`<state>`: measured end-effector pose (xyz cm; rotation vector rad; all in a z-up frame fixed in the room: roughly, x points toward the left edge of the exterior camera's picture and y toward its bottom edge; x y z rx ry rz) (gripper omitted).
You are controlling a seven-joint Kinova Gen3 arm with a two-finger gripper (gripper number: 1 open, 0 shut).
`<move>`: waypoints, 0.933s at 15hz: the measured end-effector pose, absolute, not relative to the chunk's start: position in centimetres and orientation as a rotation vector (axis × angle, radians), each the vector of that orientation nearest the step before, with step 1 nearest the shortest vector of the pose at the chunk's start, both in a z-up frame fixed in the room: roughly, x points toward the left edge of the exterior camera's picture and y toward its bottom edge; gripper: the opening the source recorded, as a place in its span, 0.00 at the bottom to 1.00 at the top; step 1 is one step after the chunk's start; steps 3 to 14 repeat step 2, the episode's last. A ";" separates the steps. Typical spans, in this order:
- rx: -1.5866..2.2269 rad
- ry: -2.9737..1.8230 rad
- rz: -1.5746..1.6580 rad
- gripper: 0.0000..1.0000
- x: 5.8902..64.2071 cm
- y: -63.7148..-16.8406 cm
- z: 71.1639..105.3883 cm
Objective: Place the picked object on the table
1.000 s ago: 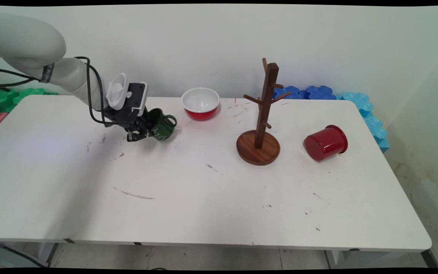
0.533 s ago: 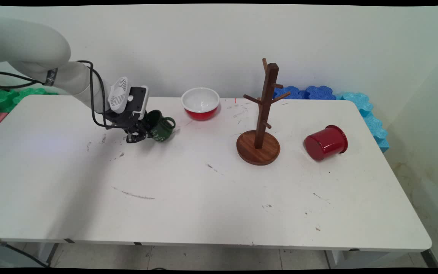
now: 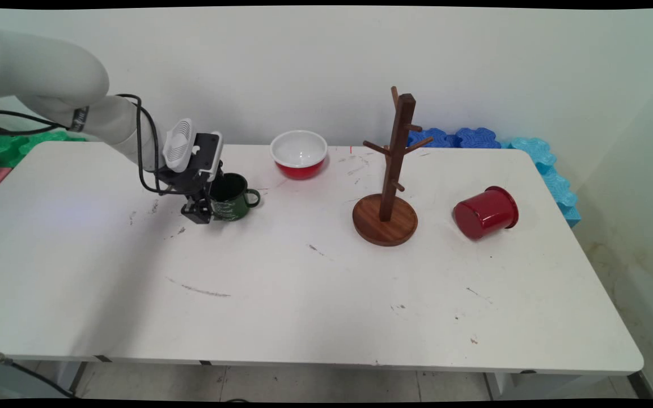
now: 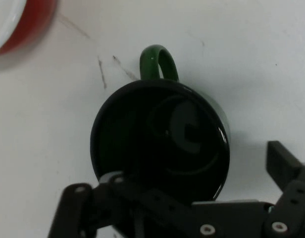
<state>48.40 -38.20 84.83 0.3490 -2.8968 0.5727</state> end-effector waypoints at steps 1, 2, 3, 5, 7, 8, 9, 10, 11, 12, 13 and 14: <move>0.348 -2.897 0.573 1.00 48.4 -38.2 84.8; 0.347 -2.896 0.573 1.00 48.4 -38.2 84.8; 0.347 -2.896 0.573 1.00 48.4 -38.2 84.8; 0.347 -2.896 0.573 1.00 48.4 -38.2 84.8; 0.347 -2.896 0.573 1.00 48.4 -38.2 84.8; 0.347 -2.896 0.573 1.00 48.4 -38.2 84.8; 0.347 -2.896 0.573 1.00 48.4 -38.2 84.8; 0.347 -2.896 0.573 1.00 48.4 -38.2 84.8; 0.347 -2.896 0.573 1.00 48.4 -38.2 84.8; 0.347 -2.896 0.573 1.00 48.4 -38.2 84.8; 0.347 -2.896 0.573 1.00 48.4 -38.2 84.8; 0.347 -2.896 0.573 1.00 48.4 -38.2 84.8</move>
